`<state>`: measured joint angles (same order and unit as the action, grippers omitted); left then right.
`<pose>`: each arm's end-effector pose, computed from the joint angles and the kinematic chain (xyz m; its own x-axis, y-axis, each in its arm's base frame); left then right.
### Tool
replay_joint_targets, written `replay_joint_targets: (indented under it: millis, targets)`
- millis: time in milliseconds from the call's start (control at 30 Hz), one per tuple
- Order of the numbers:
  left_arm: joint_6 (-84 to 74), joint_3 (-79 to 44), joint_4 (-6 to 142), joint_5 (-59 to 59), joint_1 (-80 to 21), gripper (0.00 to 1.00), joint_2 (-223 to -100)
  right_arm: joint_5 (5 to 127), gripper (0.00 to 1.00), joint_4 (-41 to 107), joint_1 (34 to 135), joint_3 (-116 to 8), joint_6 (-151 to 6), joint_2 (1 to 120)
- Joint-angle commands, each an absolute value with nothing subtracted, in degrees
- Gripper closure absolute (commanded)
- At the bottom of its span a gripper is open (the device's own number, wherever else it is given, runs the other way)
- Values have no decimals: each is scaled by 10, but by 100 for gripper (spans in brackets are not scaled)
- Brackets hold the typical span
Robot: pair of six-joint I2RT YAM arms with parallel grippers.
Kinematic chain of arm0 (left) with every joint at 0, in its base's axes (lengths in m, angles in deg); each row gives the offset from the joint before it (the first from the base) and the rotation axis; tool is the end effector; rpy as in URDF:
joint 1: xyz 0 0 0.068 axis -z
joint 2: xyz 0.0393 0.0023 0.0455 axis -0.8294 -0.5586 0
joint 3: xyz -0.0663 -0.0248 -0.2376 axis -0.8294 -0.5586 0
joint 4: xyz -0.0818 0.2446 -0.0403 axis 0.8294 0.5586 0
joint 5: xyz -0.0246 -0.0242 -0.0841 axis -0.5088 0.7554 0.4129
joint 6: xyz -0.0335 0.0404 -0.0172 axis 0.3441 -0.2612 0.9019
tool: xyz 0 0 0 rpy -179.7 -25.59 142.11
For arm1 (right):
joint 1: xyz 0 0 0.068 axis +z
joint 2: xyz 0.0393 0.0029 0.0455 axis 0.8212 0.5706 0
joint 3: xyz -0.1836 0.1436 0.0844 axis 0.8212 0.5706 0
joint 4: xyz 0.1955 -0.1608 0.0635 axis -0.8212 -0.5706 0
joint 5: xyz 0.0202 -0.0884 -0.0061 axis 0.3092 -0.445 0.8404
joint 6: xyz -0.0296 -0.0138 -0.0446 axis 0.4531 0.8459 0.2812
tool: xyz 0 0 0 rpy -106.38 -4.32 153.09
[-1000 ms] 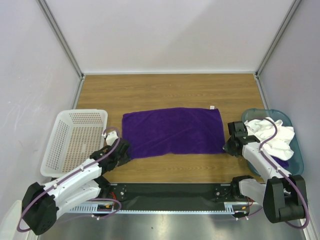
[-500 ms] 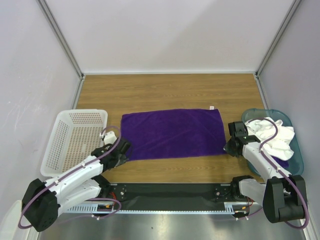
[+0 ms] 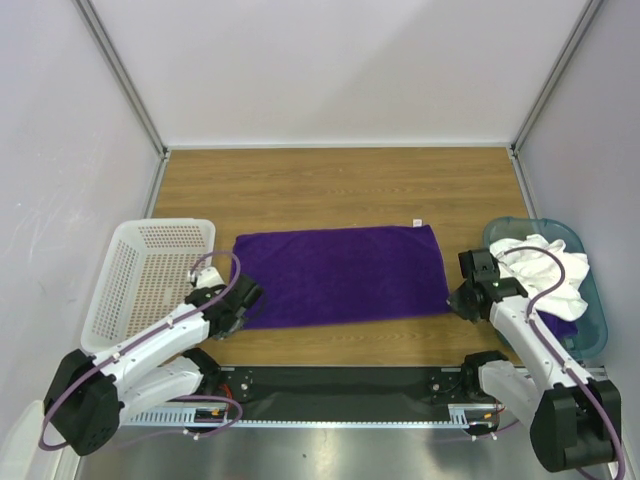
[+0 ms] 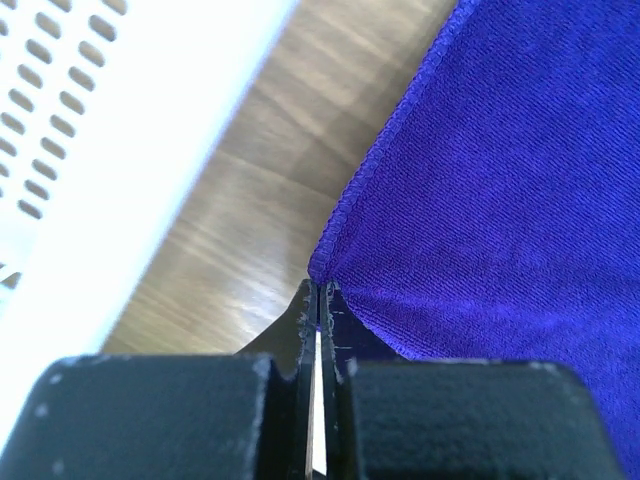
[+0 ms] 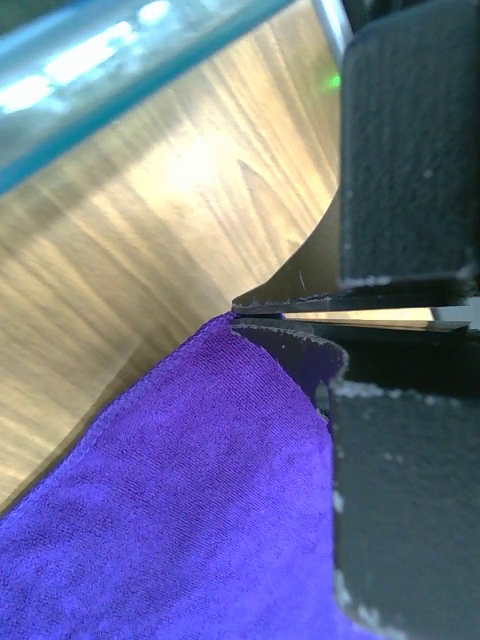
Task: Fold and stack the towels
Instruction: Flatten out the crumpled towel
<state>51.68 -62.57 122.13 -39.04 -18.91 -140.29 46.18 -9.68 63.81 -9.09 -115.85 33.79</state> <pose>0.1274 -0.0723 0.1430 -0.7013 -0.4667 -0.5388 -0.5631 0.8262 0.0173 0.1719 0.0177 0.1613 -0.6315 0.6630 -0.4020 0.6603 0.7316 0.1696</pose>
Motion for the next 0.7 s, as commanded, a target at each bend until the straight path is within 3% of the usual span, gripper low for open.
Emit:
replay_joint_targets:
  millis: [0, 133, 200, 233, 267, 300, 333, 433, 467, 500, 667]
  targets:
    - [550, -604, 1261, -426, -187, 100, -1408, 461, 100, -151, 644, -88, -1198, 313]
    - [541, -605, 1250, -424, -187, 100, -1396, 481, 100, -152, 666, -74, -1209, 301]
    - [530, -602, 1243, -418, -187, 96, -1392, 482, 93, -152, 668, -69, -1210, 308]
    - [514, -600, 1236, -415, -187, 91, -1392, 484, 87, -155, 669, -70, -1207, 312]
    - [505, -596, 1234, -413, -187, 85, -1388, 483, 66, -160, 669, -73, -1202, 316]
    - [488, -588, 1233, -413, -187, 82, -1384, 491, 54, -161, 669, -76, -1200, 319]
    - [479, -583, 1227, -415, -187, 72, -1371, 496, 38, -158, 672, -84, -1191, 321]
    - [422, -567, 1188, -413, -187, 53, -1342, 499, 22, -154, 676, -114, -1178, 322]
    - [404, -562, 1177, -411, -187, 41, -1326, 497, 19, -147, 677, -144, -1173, 324]
    - [381, -544, 1168, -407, -187, 36, -1321, 491, 18, -143, 678, -160, -1157, 329]
    - [306, -477, 1104, -412, -187, 21, -1337, 479, 16, -52, 678, -254, -1092, 393]
